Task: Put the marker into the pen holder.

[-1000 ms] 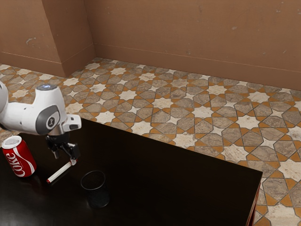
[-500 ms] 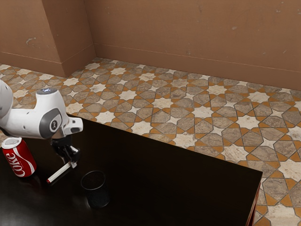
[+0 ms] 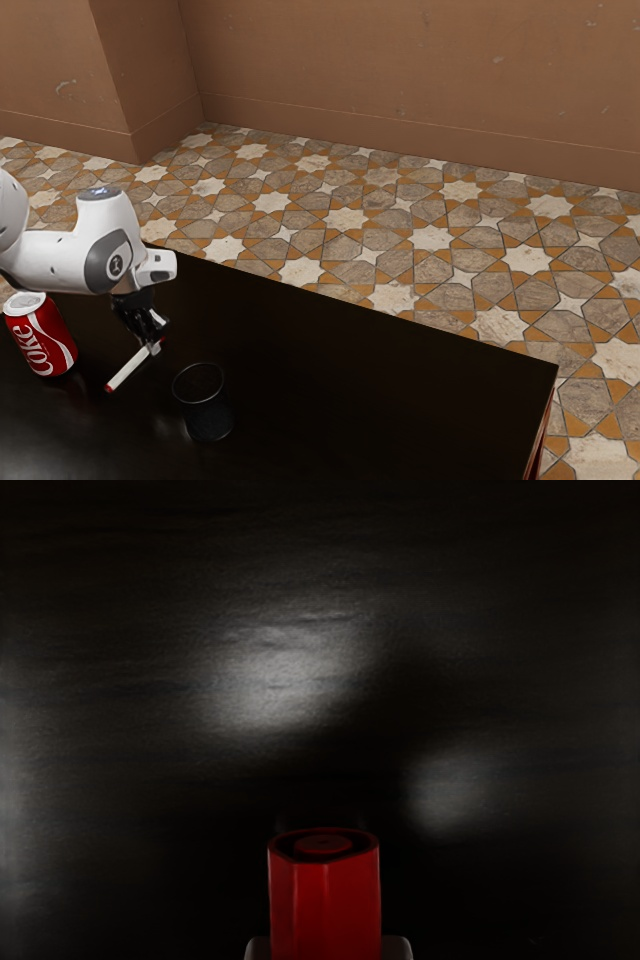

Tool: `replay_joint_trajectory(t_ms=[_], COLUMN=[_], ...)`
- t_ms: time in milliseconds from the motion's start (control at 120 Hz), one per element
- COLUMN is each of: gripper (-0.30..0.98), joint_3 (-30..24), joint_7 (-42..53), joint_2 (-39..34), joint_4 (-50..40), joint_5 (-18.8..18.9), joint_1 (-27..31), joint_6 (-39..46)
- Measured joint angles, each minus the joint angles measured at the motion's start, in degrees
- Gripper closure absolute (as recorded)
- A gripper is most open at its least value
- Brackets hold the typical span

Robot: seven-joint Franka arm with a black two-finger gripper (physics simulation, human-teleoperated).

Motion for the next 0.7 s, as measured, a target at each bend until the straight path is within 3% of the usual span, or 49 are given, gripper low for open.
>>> replay_joint_trajectory(t_ms=[100, 317, 567, 700], gripper=[0.75, 0.77, 0.79, 0.79], joint_3=[0.0, 0.0, 0.3, 0.4], joint_7=[-0.2, -0.8, -1.0, 0.7], joint_2=[-3.2, -26.1, -32.3, -30.7], joint_4=[0.1, -0.5, -7.5, -9.5], joint_5=[0.5, 1.0, -2.3, -8.2], joint_1=[-0.2, -6.2, -12.9, -15.7], joint_6=[-0.6, -8.5, -11.6, -7.5])
